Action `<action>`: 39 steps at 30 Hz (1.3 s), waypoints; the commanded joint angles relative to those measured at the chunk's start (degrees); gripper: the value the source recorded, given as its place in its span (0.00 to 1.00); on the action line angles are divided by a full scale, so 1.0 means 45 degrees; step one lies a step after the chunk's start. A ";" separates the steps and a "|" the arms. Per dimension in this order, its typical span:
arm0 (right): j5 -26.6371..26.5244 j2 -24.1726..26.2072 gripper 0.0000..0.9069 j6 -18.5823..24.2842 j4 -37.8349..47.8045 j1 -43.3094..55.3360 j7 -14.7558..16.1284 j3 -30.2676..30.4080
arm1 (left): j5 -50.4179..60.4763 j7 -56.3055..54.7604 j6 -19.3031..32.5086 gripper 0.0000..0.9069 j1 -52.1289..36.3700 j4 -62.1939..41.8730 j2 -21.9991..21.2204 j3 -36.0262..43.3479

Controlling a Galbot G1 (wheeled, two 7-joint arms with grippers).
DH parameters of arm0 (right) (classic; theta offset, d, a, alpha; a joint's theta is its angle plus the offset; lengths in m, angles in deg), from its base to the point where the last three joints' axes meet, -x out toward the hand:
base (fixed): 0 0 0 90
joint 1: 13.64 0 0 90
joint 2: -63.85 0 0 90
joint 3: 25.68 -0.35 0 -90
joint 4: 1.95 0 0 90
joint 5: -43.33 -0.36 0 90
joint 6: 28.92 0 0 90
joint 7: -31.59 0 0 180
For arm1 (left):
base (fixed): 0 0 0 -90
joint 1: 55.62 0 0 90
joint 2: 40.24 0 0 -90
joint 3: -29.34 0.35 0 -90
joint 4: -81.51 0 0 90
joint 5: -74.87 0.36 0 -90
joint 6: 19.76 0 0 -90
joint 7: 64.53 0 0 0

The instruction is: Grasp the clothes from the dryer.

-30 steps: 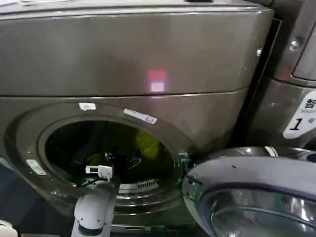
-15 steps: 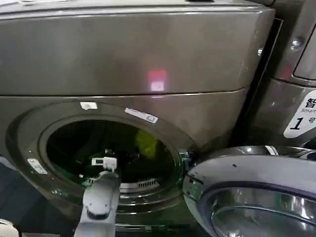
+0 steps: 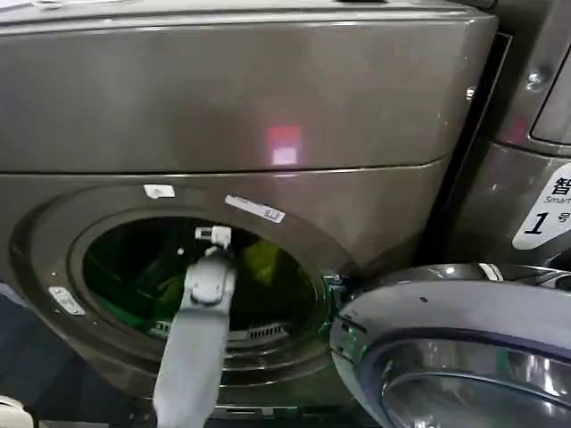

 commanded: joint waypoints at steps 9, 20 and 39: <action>0.0007 0.0016 1.00 0.0108 0.0044 -0.0028 0.0145 0.0034 | 0.9168 1.0515 0.6202 1.00 -0.1722 -0.1438 0.0350 -0.1204; 0.0031 -0.0004 1.00 0.0274 0.0284 0.0005 0.0137 0.0169 | 0.8269 1.1925 0.7901 1.00 -0.2519 -0.2582 0.0601 -0.1158; 0.0091 0.0076 1.00 0.0270 0.0310 0.0202 0.0111 0.0457 | 0.6285 1.1909 0.6188 1.00 -0.2915 -0.5454 0.0938 -0.0967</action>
